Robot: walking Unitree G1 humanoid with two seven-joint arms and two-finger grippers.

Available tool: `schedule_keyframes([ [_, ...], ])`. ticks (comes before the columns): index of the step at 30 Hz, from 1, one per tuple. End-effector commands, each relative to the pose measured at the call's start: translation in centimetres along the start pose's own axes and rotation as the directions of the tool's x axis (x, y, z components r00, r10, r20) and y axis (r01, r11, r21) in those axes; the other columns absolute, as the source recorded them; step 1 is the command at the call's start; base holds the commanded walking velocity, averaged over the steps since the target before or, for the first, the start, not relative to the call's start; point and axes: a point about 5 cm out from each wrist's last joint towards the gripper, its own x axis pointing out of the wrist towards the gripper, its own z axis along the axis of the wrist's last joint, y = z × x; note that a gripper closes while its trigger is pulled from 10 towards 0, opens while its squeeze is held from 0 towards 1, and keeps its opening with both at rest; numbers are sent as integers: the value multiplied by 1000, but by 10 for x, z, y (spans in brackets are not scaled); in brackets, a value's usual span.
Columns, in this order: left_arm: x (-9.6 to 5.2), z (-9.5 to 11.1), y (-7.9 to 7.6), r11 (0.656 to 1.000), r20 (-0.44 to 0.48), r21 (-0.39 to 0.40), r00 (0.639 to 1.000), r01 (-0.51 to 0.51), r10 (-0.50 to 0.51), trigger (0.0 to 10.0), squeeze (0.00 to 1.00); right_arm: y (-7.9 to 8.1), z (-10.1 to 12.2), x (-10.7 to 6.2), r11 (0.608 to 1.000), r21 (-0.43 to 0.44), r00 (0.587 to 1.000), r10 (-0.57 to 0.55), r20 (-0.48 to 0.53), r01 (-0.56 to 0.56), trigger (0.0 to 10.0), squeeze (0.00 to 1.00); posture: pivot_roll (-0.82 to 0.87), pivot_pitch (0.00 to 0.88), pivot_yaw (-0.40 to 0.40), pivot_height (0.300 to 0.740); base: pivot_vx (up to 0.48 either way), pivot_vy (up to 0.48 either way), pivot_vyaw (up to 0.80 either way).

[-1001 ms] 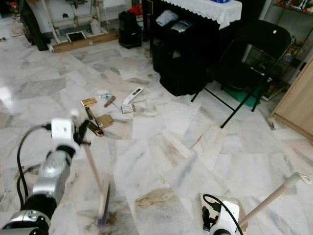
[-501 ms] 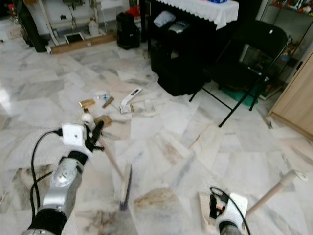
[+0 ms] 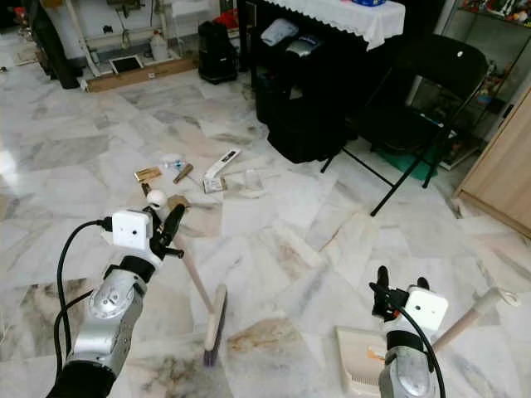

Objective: Sweep floor

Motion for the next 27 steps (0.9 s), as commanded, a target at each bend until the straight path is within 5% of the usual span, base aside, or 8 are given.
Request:
schedule_keyframes([
  [1,3,6,-3,1000,15,8,1000,18,-18,10000,0,-1,16,4,1000,-22,998,4,58,-3,10000,0,30,2,-12,740,0,0,0],
  [7,1,6,-2,1000,7,12,1000,11,-11,10000,0,-1,43,2,1000,-16,991,-2,133,4,10000,0,31,0,-14,740,0,0,0],
  [27,3,8,-6,999,0,42,999,34,-34,10000,0,22,60,-3,998,-8,991,60,117,-60,10000,0,44,0,-3,740,0,-160,0],
])
